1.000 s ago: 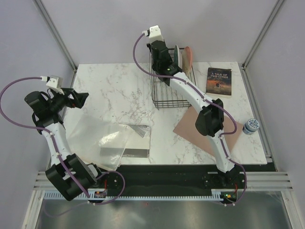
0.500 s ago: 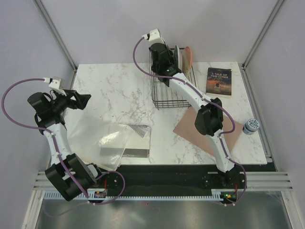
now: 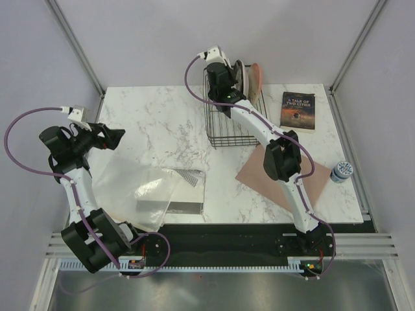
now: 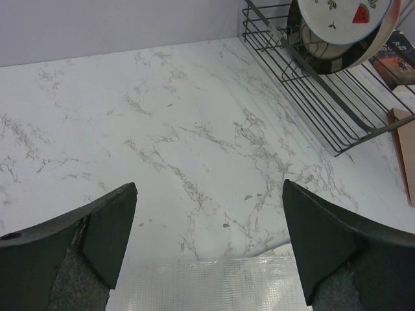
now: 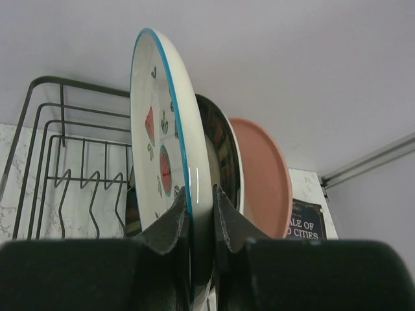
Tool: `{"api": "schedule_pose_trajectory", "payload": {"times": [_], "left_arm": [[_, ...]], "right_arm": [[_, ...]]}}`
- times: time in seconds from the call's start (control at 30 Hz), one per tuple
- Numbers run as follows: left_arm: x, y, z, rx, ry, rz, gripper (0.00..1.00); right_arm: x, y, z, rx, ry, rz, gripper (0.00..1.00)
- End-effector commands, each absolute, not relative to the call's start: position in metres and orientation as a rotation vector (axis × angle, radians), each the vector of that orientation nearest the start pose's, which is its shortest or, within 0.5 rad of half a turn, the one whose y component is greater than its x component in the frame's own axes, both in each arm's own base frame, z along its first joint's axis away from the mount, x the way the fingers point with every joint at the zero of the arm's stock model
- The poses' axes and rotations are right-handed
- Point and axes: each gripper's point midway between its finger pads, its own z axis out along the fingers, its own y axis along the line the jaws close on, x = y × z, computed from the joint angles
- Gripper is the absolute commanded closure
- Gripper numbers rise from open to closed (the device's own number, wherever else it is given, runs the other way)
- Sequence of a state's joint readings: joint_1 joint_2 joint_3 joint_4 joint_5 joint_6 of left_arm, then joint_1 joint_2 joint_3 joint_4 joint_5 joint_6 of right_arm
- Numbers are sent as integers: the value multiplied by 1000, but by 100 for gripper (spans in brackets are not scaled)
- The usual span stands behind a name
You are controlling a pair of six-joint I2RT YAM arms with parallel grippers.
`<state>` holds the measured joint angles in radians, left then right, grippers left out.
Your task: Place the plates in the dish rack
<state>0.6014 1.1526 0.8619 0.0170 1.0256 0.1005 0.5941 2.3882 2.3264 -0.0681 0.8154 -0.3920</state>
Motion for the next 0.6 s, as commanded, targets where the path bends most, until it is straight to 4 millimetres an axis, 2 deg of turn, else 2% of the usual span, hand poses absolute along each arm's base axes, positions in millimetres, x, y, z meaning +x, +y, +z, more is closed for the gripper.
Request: {"api": "schedule_pose_trajectory", "payload": {"times": [0.0, 0.37, 0.5, 0.57], "left_arm": [[345, 55, 256, 253, 1706, -446, 0], [345, 51, 251, 241, 1727, -454, 0], [344, 49, 250, 241, 1731, -455, 0], [344, 49, 250, 241, 1731, -450, 0]], "right_arm": [[611, 234, 308, -85, 1591, -497, 100], [624, 240, 250, -104, 1671, -505, 100], [625, 236, 248, -105, 1674, -515, 66], [623, 236, 255, -104, 1668, -510, 64]]}}
